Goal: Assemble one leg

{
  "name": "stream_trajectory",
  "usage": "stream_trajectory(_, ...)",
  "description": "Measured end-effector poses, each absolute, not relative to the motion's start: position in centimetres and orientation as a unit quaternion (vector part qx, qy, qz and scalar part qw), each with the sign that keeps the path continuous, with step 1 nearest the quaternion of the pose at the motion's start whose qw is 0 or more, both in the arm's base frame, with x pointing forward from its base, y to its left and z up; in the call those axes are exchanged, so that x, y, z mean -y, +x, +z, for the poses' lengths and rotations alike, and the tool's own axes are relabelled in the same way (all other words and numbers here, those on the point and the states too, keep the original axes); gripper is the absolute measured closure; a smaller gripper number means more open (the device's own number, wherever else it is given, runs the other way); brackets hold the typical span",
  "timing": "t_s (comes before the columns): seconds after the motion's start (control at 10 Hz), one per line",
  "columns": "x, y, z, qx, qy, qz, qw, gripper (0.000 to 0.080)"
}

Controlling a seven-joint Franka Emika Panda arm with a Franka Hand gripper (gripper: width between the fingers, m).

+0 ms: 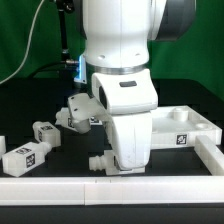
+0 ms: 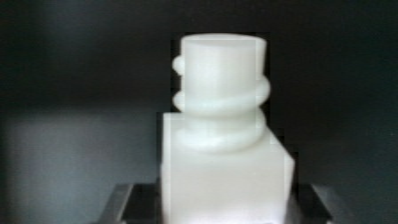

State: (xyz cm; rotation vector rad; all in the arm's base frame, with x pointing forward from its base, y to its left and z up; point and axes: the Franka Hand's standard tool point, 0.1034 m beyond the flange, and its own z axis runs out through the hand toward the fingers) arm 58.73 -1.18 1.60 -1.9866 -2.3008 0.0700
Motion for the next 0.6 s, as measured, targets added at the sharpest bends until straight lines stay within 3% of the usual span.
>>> stream_trajectory(0.2,2.9,58.2,2.8,0.742,-0.669,0.021,0.037,0.0514)
stream_trajectory(0.4,4.5,56.7,5.5,0.713,-0.700,0.026,0.020,0.0514)
stream_trajectory(0.6,3.9,54.7,8.0,0.642,-0.767,0.020,0.006,0.0514)
